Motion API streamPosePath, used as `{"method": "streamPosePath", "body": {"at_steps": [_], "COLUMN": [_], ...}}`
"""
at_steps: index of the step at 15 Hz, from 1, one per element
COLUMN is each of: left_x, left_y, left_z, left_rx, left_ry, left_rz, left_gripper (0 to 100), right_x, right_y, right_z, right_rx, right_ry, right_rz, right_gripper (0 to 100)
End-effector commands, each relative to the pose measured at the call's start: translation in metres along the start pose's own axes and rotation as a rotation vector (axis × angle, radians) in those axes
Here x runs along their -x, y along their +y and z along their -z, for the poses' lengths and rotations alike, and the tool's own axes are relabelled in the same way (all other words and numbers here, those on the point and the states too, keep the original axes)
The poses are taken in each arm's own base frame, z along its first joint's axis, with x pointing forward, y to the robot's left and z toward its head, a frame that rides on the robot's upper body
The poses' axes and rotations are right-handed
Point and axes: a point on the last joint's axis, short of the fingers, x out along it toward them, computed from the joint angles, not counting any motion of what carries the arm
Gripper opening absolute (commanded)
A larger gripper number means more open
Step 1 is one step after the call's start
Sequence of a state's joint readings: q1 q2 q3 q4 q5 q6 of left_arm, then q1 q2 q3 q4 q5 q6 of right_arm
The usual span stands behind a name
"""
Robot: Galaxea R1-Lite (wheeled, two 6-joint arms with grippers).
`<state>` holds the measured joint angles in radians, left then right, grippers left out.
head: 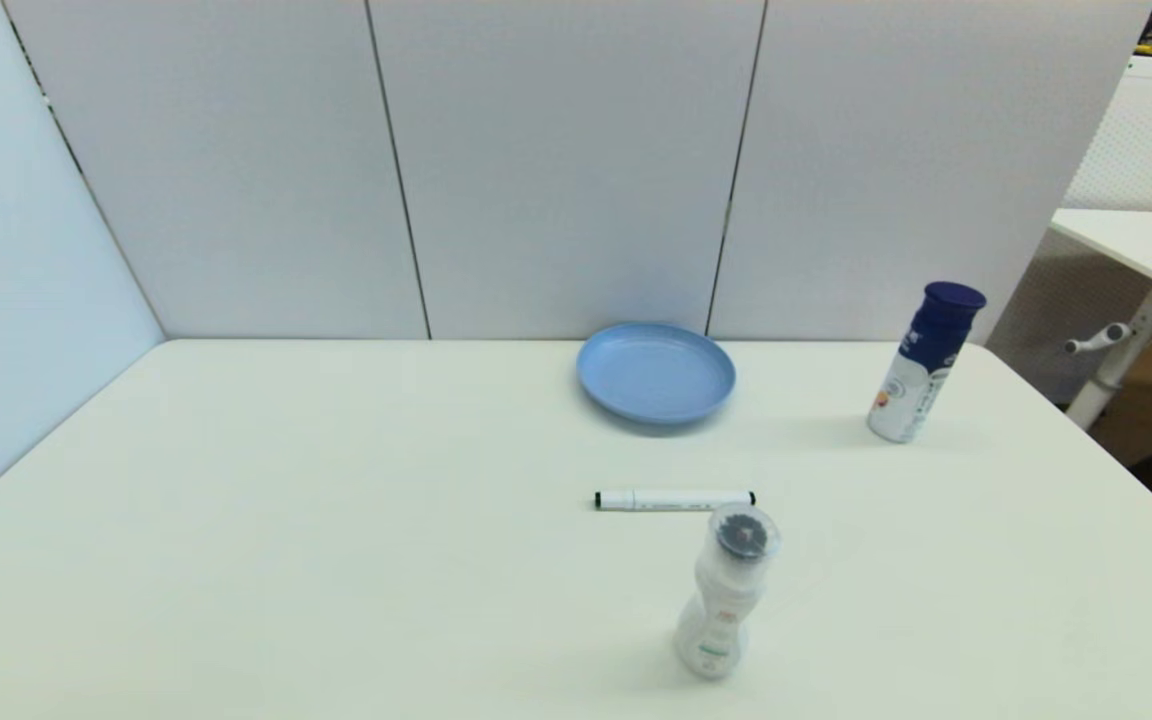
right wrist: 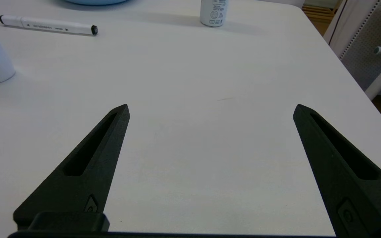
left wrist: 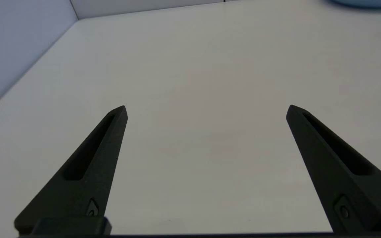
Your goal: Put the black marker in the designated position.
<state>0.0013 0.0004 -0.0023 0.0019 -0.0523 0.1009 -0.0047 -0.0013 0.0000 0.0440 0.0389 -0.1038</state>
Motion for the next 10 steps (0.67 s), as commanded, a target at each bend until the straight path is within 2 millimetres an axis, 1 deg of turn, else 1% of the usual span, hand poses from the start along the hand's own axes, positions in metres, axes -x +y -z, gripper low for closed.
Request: {"method": "streamPosePath", "body": {"at_steps": [1, 10], "left_x": [-0.0002, -0.0002], "left_y": [0.0011, 0.0012], "left_z": [0.0005, 0.0005], "left_rx": [0.101, 0.101], "left_ry": [0.004, 0.004], "left_rz": [-0.052, -0.054], "left_gripper": [100, 100], "right_x": [-0.0001, 0.0001], "right_y": [0.0001, 0.0001], "right_z": [0.0002, 0.0002], "right_rx": [0.0, 0.002], "right_ry": [0.003, 0.0], "right_rz": [0.0, 0.0], "right_gripper": [100, 100]}}
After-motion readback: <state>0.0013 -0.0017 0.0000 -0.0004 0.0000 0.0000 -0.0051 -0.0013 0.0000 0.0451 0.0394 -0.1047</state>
